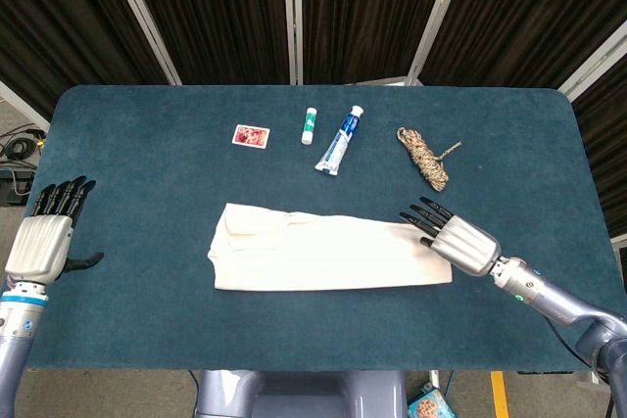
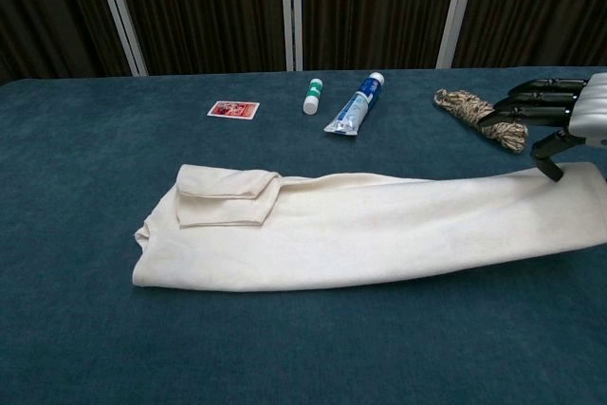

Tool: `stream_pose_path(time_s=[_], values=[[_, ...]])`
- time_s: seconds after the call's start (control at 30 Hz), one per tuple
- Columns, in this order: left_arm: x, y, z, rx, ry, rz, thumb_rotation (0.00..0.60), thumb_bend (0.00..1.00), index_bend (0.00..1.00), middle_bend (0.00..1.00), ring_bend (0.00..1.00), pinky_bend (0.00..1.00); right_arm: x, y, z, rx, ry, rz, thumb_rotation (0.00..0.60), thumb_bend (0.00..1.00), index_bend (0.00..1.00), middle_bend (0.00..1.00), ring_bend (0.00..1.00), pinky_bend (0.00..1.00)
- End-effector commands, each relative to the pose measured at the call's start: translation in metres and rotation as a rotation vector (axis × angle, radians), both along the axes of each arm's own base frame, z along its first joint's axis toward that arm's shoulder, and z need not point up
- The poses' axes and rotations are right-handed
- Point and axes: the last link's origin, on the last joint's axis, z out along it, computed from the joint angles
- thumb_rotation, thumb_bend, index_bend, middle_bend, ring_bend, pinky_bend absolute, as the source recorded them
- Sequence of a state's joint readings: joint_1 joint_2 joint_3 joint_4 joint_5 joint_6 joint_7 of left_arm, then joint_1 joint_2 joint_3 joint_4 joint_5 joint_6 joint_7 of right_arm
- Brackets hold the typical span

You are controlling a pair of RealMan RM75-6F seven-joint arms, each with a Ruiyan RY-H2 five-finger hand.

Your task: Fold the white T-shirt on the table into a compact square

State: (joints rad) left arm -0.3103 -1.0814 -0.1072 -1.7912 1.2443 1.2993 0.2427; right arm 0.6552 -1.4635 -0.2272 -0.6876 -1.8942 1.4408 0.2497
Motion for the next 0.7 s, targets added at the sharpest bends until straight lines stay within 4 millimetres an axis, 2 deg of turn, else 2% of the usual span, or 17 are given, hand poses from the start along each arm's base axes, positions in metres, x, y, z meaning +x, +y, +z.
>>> stream_pose_path(time_s=[0.03, 0.3, 0.53, 0.7], values=[[0.000, 0.000, 0.000, 0.001, -0.002, 0.000, 0.600, 0.00, 0.00, 0.00, 0.00, 0.00, -0.007, 0.002, 0.008, -0.014, 0.014, -0.015, 0.600, 0.34, 0.72, 0.06, 0.00, 0.00], [0.001, -0.001, 0.001, -0.004, -0.007, -0.003, 0.600, 0.00, 0.00, 0.00, 0.00, 0.00, -0.027, 0.009, 0.034, -0.056, 0.052, -0.050, 0.600, 0.34, 0.72, 0.06, 0.00, 0.00], [0.001, -0.002, 0.002, -0.003, -0.010, -0.002, 0.600, 0.00, 0.00, 0.00, 0.00, 0.00, -0.030, 0.011, 0.037, -0.059, 0.063, -0.045, 0.600, 0.34, 0.72, 0.06, 0.00, 0.00], [0.001, -0.002, 0.002, -0.004, -0.011, -0.002, 0.600, 0.00, 0.00, 0.00, 0.00, 0.00, -0.020, 0.007, 0.032, -0.052, 0.050, -0.022, 0.600, 0.34, 0.72, 0.06, 0.00, 0.00]])
